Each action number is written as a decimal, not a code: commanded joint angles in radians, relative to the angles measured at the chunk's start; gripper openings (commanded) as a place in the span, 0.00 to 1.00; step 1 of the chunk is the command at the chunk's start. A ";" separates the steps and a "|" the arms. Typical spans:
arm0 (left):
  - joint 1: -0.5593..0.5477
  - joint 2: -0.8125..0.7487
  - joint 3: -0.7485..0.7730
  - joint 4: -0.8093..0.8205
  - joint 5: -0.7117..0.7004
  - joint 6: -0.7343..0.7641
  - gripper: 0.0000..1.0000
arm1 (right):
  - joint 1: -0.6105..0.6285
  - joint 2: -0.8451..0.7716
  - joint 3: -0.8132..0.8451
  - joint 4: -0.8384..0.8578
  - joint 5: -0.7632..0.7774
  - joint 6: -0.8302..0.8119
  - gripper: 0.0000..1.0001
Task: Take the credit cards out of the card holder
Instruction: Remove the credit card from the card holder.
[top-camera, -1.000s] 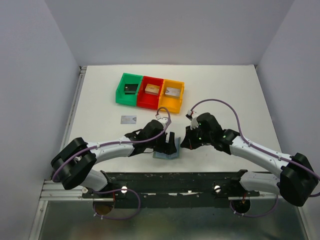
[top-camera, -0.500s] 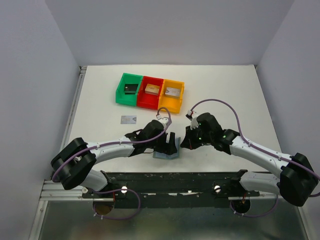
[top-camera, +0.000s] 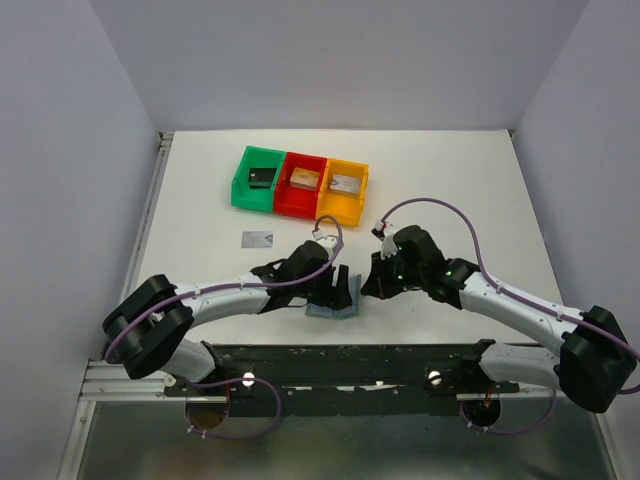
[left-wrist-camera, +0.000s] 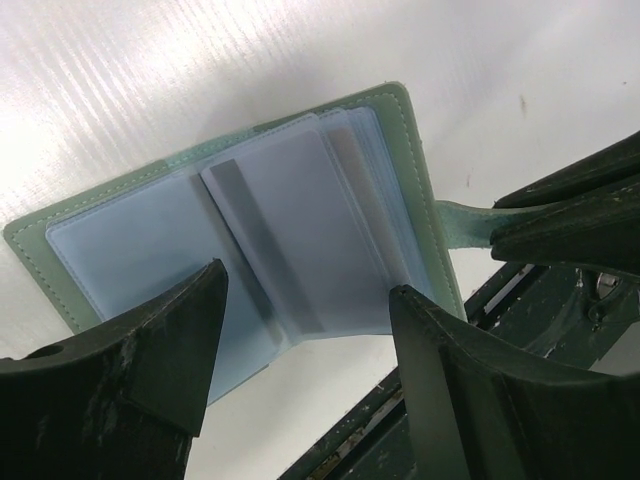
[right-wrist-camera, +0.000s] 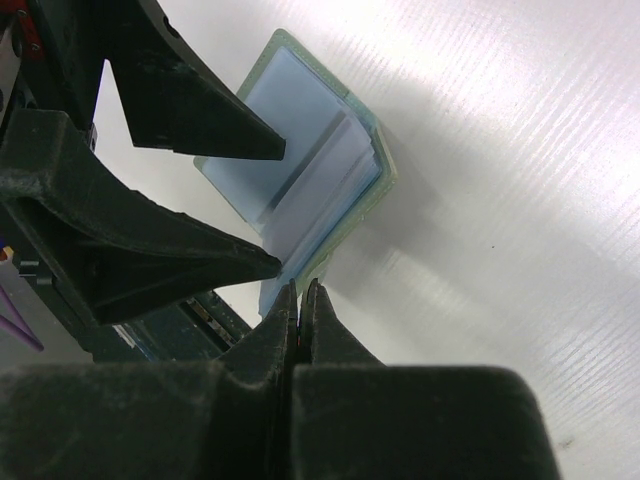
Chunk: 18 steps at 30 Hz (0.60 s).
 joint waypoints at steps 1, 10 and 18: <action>-0.005 -0.016 0.003 -0.039 -0.067 -0.008 0.78 | -0.005 -0.001 -0.002 -0.002 -0.011 -0.014 0.00; -0.005 -0.054 -0.008 -0.076 -0.130 -0.017 0.78 | -0.007 0.001 -0.002 -0.002 -0.011 -0.014 0.00; -0.005 -0.102 -0.037 0.027 -0.083 0.003 0.84 | -0.005 -0.001 -0.002 -0.002 -0.014 -0.016 0.00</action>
